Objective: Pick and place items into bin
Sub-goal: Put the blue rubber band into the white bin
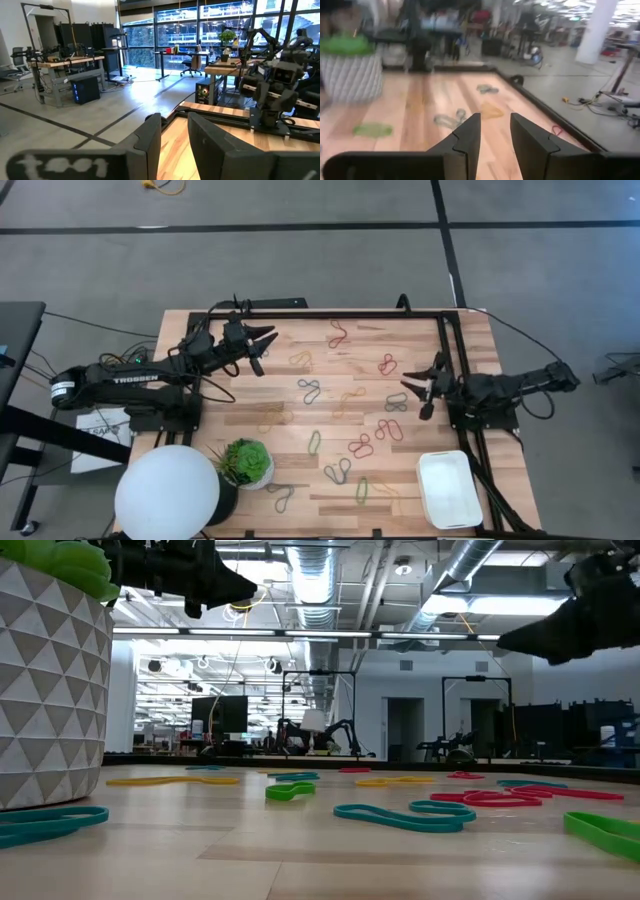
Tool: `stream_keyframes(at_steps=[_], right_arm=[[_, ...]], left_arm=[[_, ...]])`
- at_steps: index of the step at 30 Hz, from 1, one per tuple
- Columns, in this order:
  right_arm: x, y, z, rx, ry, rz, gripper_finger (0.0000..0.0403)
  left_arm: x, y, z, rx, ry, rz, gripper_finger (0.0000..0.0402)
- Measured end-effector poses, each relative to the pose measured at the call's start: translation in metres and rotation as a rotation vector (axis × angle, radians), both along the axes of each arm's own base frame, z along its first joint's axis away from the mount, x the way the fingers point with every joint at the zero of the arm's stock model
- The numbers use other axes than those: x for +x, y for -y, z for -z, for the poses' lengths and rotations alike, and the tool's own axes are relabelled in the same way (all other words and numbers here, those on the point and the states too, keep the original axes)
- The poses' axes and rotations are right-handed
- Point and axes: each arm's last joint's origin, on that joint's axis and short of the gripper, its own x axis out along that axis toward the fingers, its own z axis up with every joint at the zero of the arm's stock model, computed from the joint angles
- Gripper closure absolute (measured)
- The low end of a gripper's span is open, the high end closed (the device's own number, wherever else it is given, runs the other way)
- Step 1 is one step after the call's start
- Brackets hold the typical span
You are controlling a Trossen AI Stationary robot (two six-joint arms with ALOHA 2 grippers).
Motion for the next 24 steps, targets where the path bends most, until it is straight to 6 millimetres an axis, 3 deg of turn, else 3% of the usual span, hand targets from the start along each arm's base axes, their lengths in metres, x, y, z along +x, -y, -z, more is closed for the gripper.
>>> stream_keyframes(at_steps=[8, 12, 16, 24], right_arm=[[0.014, -0.006, -0.066, 0.103, -0.023, 0.018, 0.0301], [0.036, -0.012, -0.075, 0.113, -0.212, 0.048, 0.0301], [0.061, -0.02, -0.068, 0.153, -0.469, 0.074, 0.0301], [0.093, -0.031, -0.023, 0.267, -0.902, 0.303, 0.0301]], left_arm=[[0.0, 0.0, -0.001, 0.004, 0.013, 0.0, 0.0313], [0.0, 0.0, -0.002, 0.001, 0.025, 0.001, 0.0313], [0.0, 0.001, -0.004, -0.036, 0.066, 0.029, 0.0313], [0.001, 0.004, -0.002, -0.132, 0.085, 0.156, 0.0313]])
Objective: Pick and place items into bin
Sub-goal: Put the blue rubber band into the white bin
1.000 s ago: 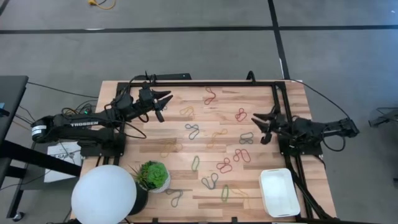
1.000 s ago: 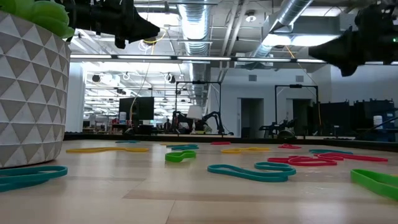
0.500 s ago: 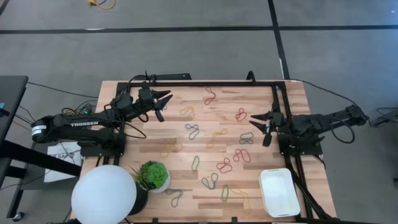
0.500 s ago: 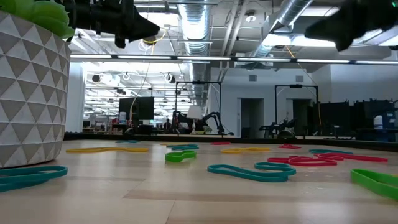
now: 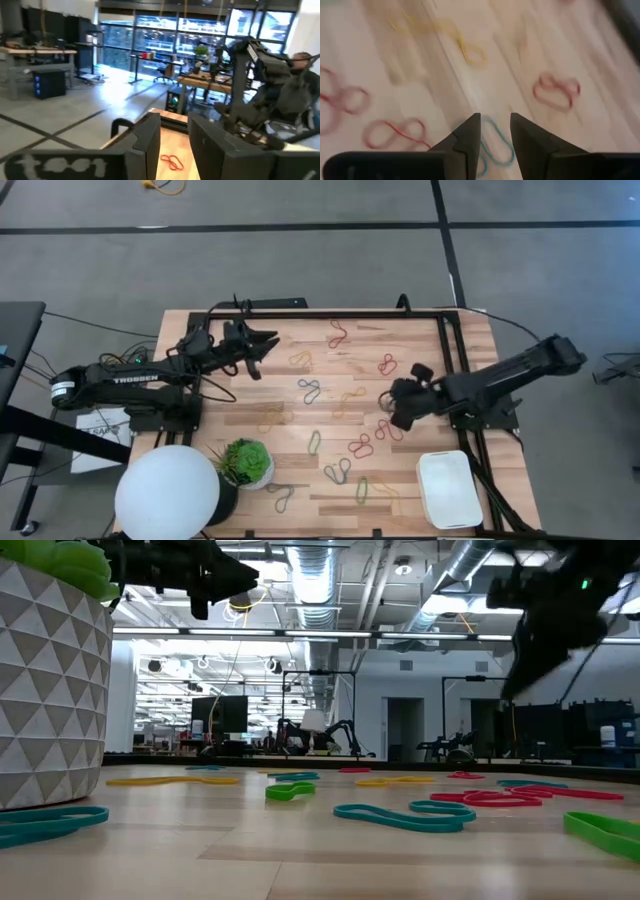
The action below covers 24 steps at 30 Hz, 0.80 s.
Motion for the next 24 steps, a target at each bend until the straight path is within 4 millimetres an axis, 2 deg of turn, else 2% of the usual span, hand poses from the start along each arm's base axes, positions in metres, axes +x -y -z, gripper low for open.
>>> stream_keyframes(at_steps=[4, 8, 12, 17, 24], right_arm=[[0.011, -0.003, 0.024, -0.015, -0.138, -0.005, 0.0301], [0.018, 0.002, 0.043, -0.031, -0.243, 0.027, 0.0301], [0.022, 0.009, 0.054, 0.051, -0.332, 0.025, 0.0301], [0.025, 0.02, 0.061, 0.151, -0.401, -0.008, 0.0301], [0.031, 0.039, 0.061, 0.177, -0.374, -0.012, 0.0301]], left_arm=[[0.001, 0.001, 0.004, -0.058, -0.029, 0.053, 0.0313], [0.001, 0.001, 0.004, -0.084, -0.021, 0.058, 0.0313], [0.001, 0.001, 0.003, -0.082, -0.01, 0.059, 0.0313], [0.001, 0.001, 0.003, -0.086, -0.009, 0.057, 0.0313], [0.001, 0.001, 0.003, -0.085, -0.009, 0.055, 0.0313]])
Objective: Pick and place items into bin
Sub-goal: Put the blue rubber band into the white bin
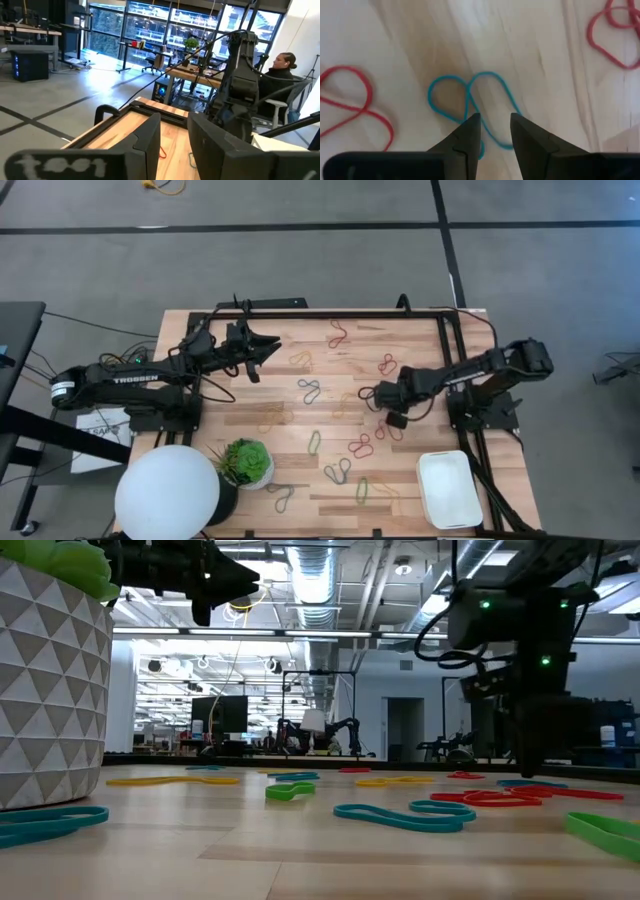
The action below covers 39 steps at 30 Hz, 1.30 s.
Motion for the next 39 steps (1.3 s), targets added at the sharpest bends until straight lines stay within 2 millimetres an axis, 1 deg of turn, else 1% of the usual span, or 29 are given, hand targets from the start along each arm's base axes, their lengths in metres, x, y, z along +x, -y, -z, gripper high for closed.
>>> stream_keyframes(at_steps=[4, 6, 13, 18, 21, 25, 26, 28, 31, 33, 36, 38, 39], right_arm=[[-0.002, 0.007, 0.003, 0.105, -0.007, 0.036, 0.0301], [-0.004, 0.008, 0.005, 0.128, -0.012, 0.041, 0.0301], [-0.005, 0.008, 0.011, 0.128, 0.036, 0.013, 0.0301], [-0.006, 0.009, 0.016, 0.095, 0.062, 0.011, 0.0304], [-0.006, 0.008, 0.017, 0.097, 0.064, -0.006, 0.0329], [-0.004, 0.007, 0.017, 0.109, 0.074, -0.05, 0.0389], [-0.003, 0.006, 0.016, 0.109, 0.078, -0.067, 0.0394], [-0.001, 0.004, 0.014, 0.099, 0.079, -0.081, 0.0391], [0.007, -0.001, 0.005, 0.098, 0.071, -0.099, 0.0394], [0.014, -0.005, -0.01, 0.099, 0.077, -0.114, 0.04], [0.019, -0.013, -0.031, 0.107, 0.024, -0.102, 0.0398], [0.026, -0.02, -0.053, 0.109, 0.026, -0.085, 0.0401], [0.026, -0.024, -0.062, 0.109, 0.01, -0.076, 0.0401]], left_arm=[[0.0, 0.0, 0.0, 0.0, 0.0, -0.002, 0.0313], [0.0, 0.0, 0.0, 0.0, 0.0, -0.002, 0.0313], [0.0, 0.0, 0.0, 0.003, -0.001, -0.005, 0.0313], [0.0, 0.0, 0.0, 0.006, -0.002, -0.005, 0.0313], [0.0, 0.0, 0.0, 0.006, -0.002, -0.005, 0.0313], [0.0, 0.0, 0.0, 0.006, -0.002, -0.005, 0.0313], [0.0, 0.0, 0.0, 0.006, -0.002, -0.005, 0.0313], [0.0, 0.0, 0.0, 0.006, -0.002, -0.005, 0.0313], [0.0, 0.0, 0.0, 0.006, -0.002, -0.005, 0.0313], [0.0, 0.0, 0.0, 0.006, -0.002, -0.005, 0.0313], [0.0, 0.0, 0.0, 0.006, -0.002, -0.005, 0.0313], [0.0, 0.0, 0.0, 0.006, -0.002, -0.005, 0.0313], [0.0, 0.0, 0.0, 0.006, -0.002, -0.005, 0.0313]])
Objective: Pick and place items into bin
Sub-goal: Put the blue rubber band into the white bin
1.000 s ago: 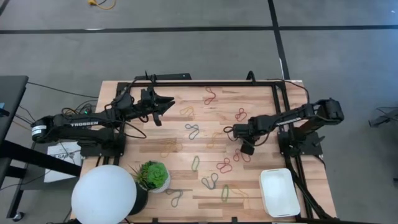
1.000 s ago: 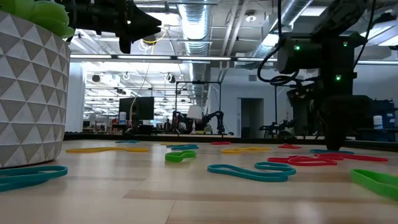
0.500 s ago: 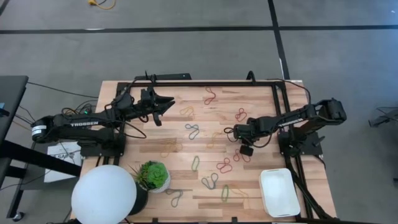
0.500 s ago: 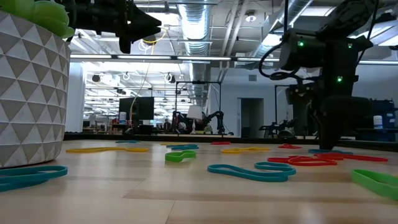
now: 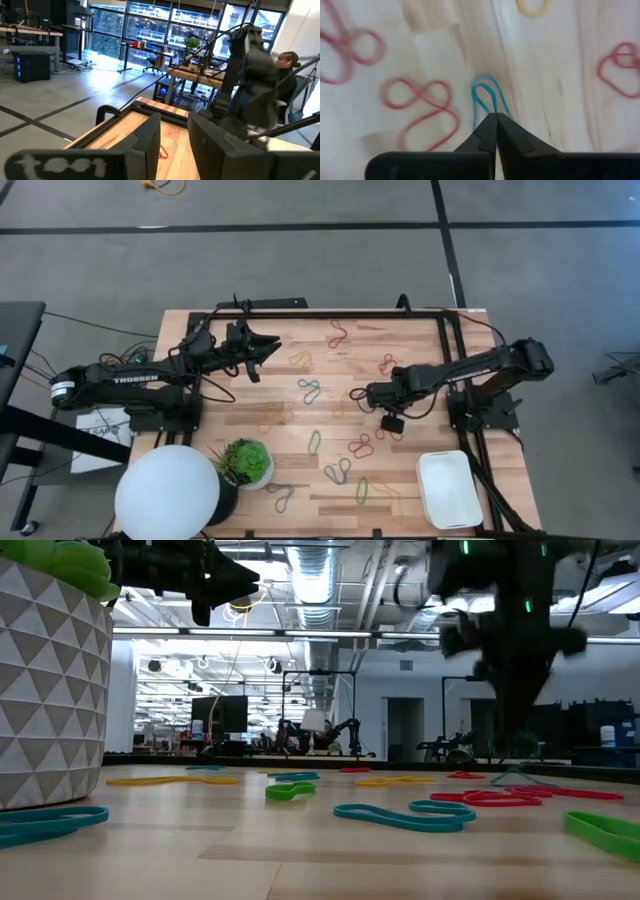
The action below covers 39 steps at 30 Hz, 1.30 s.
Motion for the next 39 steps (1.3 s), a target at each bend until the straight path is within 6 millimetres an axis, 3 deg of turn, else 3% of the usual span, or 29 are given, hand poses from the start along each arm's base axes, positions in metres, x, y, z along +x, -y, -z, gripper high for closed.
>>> stream_keyframes(at_steps=[5, 13, 20, 23, 32, 39], right_arm=[[-0.007, -0.029, -0.041, -0.008, -0.078, 0.041, 0.0402], [-0.048, -0.089, -0.069, -0.076, -0.214, 0.05, 0.0402], [-0.092, -0.134, -0.089, 0.083, -0.066, 0.116, 0.0403], [-0.113, -0.144, -0.098, 0.134, -0.006, 0.155, 0.0403], [-0.163, -0.163, -0.109, 0.179, 0.144, 0.263, 0.0403], [-0.175, -0.181, -0.093, 0.068, 0.18, 0.27, 0.0403]], left_arm=[[0.0, 0.0, 0.0, 0.0, 0.0, 0.0, 0.0313], [0.0, 0.0, 0.0, 0.0, 0.0, 0.0, 0.0313], [0.0, 0.0, 0.0, 0.0, 0.0, -0.001, 0.0313], [0.0, 0.0, 0.0, -0.001, 0.0, -0.011, 0.0313], [0.0, -0.001, 0.0, -0.006, 0.001, -0.052, 0.0313], [0.0, -0.001, 0.0, -0.007, 0.001, -0.052, 0.0313]])
